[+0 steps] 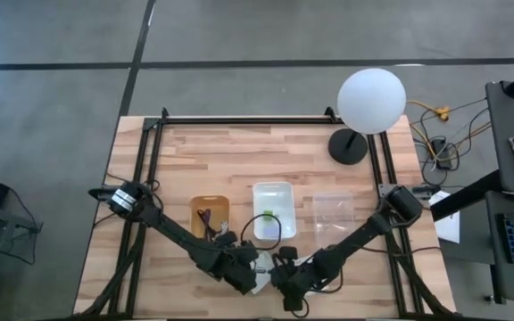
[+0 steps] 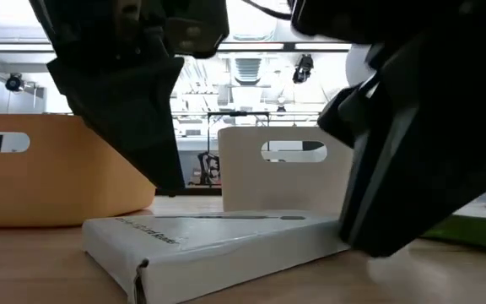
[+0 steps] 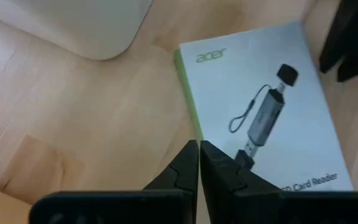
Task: Pick and place items into bin
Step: Put the left white card reader box into the transparent bin
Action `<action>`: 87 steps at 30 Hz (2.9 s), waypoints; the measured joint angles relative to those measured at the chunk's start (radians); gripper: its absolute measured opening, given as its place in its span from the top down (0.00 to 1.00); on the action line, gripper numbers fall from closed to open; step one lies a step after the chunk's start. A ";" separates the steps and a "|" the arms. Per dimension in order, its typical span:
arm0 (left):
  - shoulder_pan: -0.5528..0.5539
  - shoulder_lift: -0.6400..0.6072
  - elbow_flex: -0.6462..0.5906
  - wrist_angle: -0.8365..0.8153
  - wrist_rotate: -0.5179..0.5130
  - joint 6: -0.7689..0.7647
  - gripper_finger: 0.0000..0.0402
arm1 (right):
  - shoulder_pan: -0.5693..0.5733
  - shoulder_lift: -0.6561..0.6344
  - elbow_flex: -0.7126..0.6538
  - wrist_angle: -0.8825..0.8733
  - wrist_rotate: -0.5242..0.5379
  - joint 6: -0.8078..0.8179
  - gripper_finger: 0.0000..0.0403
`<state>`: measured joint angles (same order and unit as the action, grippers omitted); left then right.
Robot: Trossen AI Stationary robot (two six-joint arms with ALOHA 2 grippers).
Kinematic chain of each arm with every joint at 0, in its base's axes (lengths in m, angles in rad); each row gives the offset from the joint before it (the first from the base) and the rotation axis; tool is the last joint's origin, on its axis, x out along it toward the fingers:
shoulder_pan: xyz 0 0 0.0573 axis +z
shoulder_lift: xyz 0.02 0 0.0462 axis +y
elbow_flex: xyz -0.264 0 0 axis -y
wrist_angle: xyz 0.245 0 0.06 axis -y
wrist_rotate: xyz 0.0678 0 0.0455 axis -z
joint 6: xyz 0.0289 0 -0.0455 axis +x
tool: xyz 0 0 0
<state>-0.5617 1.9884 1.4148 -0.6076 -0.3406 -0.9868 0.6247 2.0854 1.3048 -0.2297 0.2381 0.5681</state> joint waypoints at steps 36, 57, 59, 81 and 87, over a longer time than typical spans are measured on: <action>-0.032 0.008 0.202 -0.404 0.071 0.036 1.00 | -0.020 0.003 0.016 -0.007 0.106 -0.005 0.89; -0.083 0.024 0.071 -0.529 0.027 -0.024 1.00 | -0.009 -0.001 0.016 -0.007 0.104 -0.047 0.89; -0.081 0.023 0.084 -0.526 -0.023 -0.031 1.00 | -0.006 -0.001 0.016 -0.007 0.104 -0.045 0.89; -0.174 0.039 0.067 -0.151 -0.225 -0.656 1.00 | 0.013 -0.003 0.038 -0.003 0.100 0.009 0.89; -0.172 0.038 0.011 -0.090 -0.237 -0.657 1.00 | 0.009 -0.003 0.043 -0.003 0.102 0.009 0.89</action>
<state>-0.7334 2.0266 1.4257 -0.6976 -0.5776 -1.6435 0.6338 2.0823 1.3483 -0.2330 0.3405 0.5766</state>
